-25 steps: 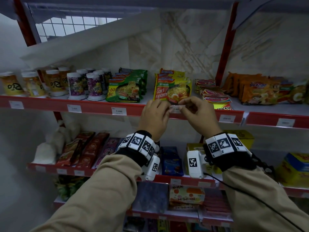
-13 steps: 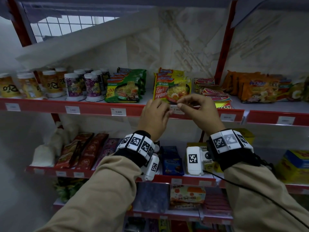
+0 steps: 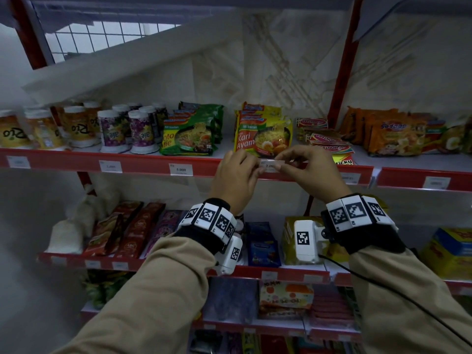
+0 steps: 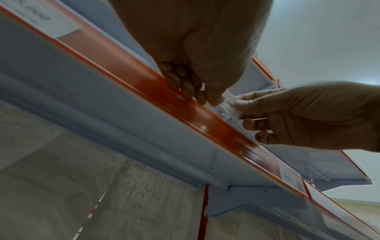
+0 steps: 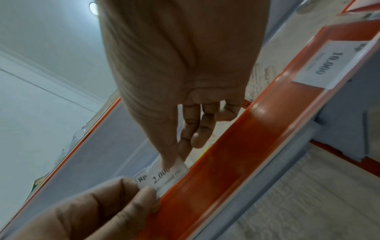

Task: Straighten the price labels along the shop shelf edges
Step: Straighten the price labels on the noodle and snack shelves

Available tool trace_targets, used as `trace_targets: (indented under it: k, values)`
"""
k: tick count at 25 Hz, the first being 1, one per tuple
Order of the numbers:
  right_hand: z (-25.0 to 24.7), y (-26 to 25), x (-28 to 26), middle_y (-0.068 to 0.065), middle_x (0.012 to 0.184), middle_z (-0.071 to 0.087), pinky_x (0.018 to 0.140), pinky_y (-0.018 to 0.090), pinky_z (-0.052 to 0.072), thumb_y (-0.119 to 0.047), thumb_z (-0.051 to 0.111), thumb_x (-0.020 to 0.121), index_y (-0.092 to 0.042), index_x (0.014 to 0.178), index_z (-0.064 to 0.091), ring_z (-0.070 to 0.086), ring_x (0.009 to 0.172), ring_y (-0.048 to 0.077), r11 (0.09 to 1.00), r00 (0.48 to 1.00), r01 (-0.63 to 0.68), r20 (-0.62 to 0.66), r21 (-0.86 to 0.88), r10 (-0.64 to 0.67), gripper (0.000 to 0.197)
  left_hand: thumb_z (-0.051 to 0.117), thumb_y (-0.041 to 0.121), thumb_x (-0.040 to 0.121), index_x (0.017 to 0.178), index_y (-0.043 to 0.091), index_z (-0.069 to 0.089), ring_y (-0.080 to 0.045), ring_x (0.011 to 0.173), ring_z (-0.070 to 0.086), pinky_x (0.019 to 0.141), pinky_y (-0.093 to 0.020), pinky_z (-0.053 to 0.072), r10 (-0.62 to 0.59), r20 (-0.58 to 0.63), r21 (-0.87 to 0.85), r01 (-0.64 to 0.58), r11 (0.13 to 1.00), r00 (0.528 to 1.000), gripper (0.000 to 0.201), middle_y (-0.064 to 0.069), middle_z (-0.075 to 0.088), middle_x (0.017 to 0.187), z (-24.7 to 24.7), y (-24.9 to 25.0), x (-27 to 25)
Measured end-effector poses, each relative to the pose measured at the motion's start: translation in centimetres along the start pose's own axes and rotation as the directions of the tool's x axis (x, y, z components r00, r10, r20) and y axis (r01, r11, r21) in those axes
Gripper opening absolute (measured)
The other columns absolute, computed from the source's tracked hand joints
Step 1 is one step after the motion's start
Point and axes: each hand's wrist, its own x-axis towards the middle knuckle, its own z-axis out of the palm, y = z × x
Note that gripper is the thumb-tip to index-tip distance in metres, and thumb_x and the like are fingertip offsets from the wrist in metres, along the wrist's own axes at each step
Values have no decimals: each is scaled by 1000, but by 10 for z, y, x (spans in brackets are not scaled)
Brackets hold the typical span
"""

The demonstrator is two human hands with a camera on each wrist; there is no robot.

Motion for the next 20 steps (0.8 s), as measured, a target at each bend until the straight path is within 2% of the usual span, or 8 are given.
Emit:
trace_targets:
  k: [2,5,7,9,12,14,16,20]
  values:
    - [0,0,2,-2,78,68,62,21,46,-20,72,82,-23,85,70,58,67,13,999,1000,12,-22,-46,-13,4,60,23,91,91,7,61,-25,84,47,72,-26,31,-6,2,-32,6,999,1000,16,-8,59,91,-2,0,0]
    - [0,1,5,-7,78,64,61,10,40,-19,68,85,-21,86,68,53,66,3,998,988,44,-148,-42,-50,2,60,26,91,94,8,58,-21,86,50,72,-26,37,-37,19,-92,39,995,999,18,-6,57,93,-7,-1,1]
    - [2,2,6,-6,80,65,61,6,38,-18,68,85,-19,87,68,53,67,-1,995,991,61,-111,-80,-69,3,58,24,91,98,7,57,-20,86,52,71,-31,44,-57,3,-134,57,989,998,18,-7,53,98,-10,0,2]
    - [5,3,5,-5,82,66,64,14,44,-17,68,85,-21,88,68,54,68,-2,986,996,76,-25,-148,-80,5,57,22,91,107,6,56,-20,86,54,71,-33,47,-68,-7,-129,66,989,998,22,-8,51,103,-12,2,2]
    - [10,4,4,-3,85,69,76,36,48,-20,68,85,-20,91,69,59,79,17,963,994,110,34,-246,-105,6,58,23,90,115,6,56,-23,89,55,71,-37,48,-47,59,-75,52,996,997,30,-9,54,105,-15,1,3]
    - [11,5,5,-1,86,68,76,38,49,-21,68,85,-19,93,69,59,83,22,963,993,117,43,-245,-109,8,59,24,89,109,7,59,-25,92,54,74,-39,47,-13,125,-15,15,1000,992,26,-9,56,103,-17,0,5]
    - [11,6,7,-2,88,62,74,34,46,-22,69,84,-18,94,69,56,84,20,956,992,125,53,-267,-115,10,58,21,90,100,6,61,-27,93,51,76,-40,44,5,170,38,-12,999,985,18,-10,57,101,-17,-1,8]
    - [10,9,7,5,94,57,79,37,43,-20,71,81,-14,96,68,51,93,25,915,990,136,89,-380,-111,17,55,17,93,96,3,62,-29,90,49,73,-39,41,9,173,71,-21,997,985,16,-14,57,98,-15,-1,10]
